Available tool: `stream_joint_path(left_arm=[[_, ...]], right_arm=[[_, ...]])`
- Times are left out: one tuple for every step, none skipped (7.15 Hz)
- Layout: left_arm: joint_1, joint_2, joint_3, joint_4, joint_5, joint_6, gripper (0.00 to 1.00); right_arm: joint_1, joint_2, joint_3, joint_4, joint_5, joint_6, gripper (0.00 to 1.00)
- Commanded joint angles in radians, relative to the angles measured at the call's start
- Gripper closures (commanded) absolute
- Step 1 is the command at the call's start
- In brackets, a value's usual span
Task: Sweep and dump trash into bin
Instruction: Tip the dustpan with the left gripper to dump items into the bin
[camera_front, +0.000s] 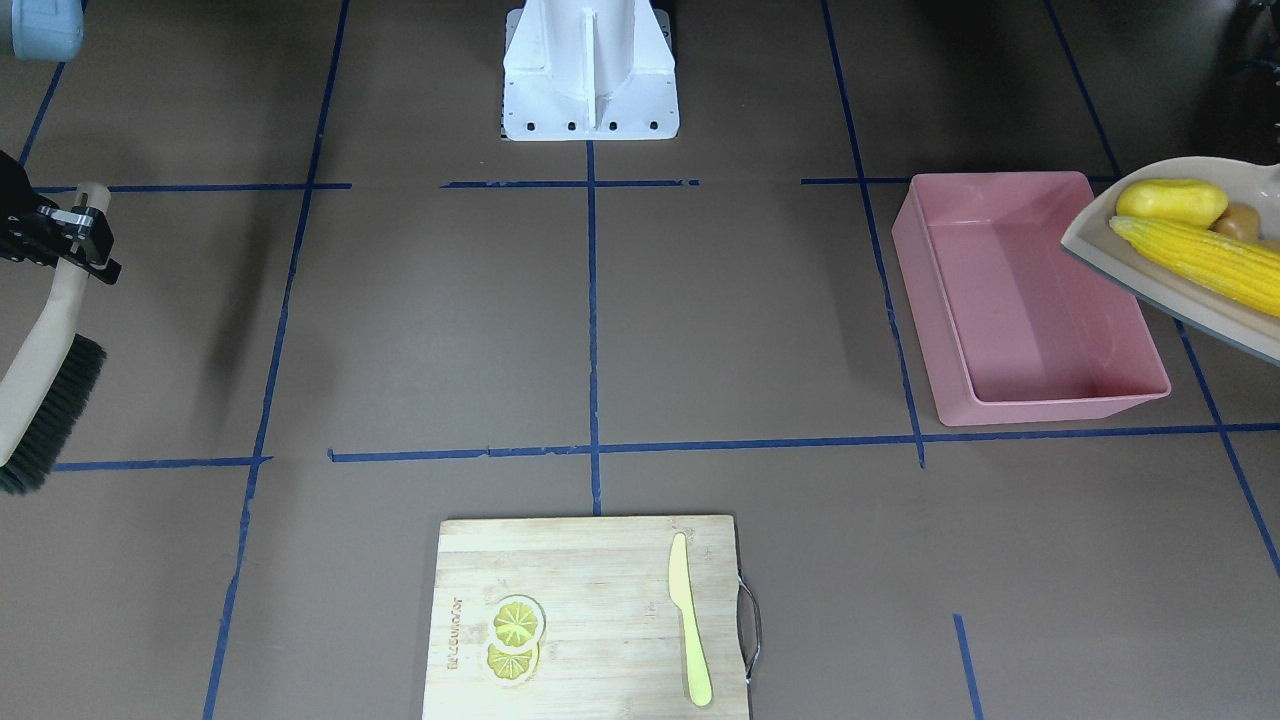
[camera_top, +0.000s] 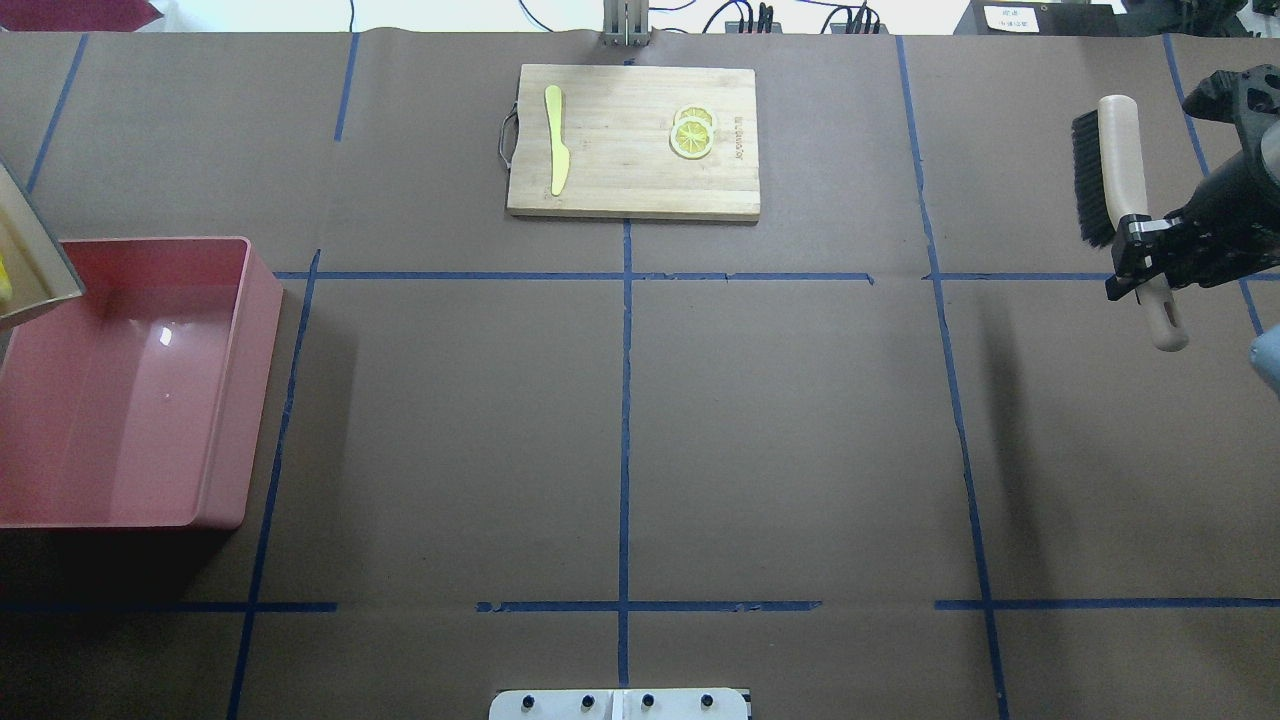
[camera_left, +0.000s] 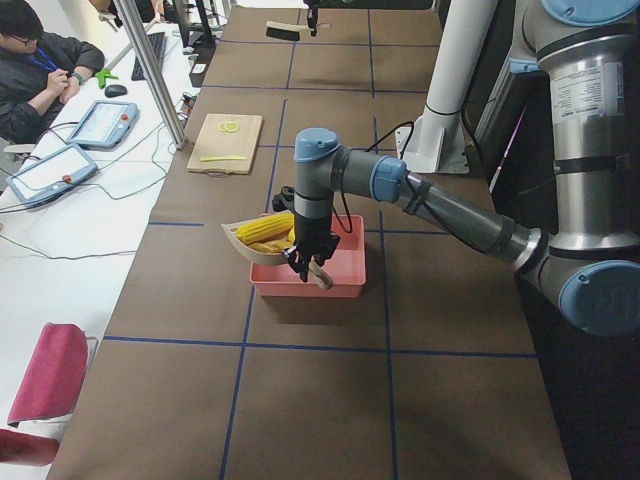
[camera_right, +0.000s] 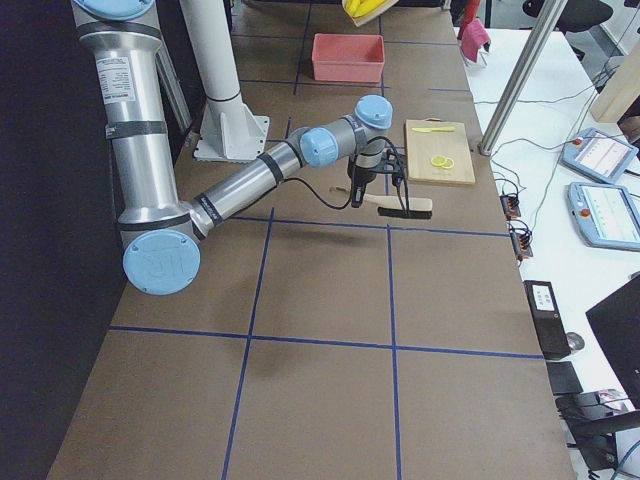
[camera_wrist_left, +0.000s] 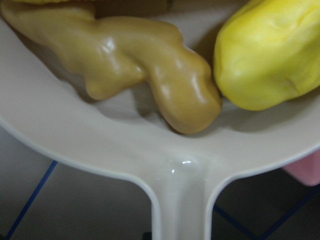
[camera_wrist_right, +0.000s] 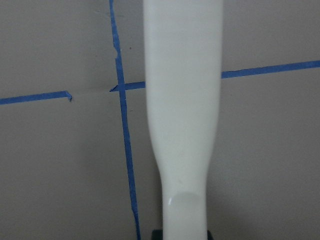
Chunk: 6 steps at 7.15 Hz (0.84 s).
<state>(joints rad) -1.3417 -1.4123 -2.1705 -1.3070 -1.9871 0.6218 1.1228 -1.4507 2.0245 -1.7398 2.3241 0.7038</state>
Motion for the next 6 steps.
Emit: stream_joint_path(left_arm=[[0.094, -0.004, -0.006, 0.035, 0.172, -0.002, 0.96], [0.152, -0.005, -0.023, 0.057, 0.242, -0.007, 0.96], [0.188, -0.007, -0.043, 0.087, 0.251, -0.007, 0.96], [0.246, -0.007, -0.086, 0.165, 0.328, -0.004, 0.96], [0.315, -0.020, -0.124, 0.263, 0.402, -0.005, 0.96], [0.335, -0.043, -0.133, 0.334, 0.448, -0.002, 0.96]], right_arm=[[0.002, -0.031, 0.003, 0.005, 0.000, -0.021, 1.00], [0.002, -0.055, 0.002, 0.006, 0.001, -0.044, 1.00], [0.002, -0.081, 0.002, 0.005, 0.001, -0.059, 1.00], [0.002, -0.111, 0.002, 0.005, 0.001, -0.070, 1.00], [0.000, -0.138, -0.003, 0.002, 0.001, -0.084, 1.00], [0.000, -0.157, 0.000, 0.002, 0.006, -0.086, 1.00]])
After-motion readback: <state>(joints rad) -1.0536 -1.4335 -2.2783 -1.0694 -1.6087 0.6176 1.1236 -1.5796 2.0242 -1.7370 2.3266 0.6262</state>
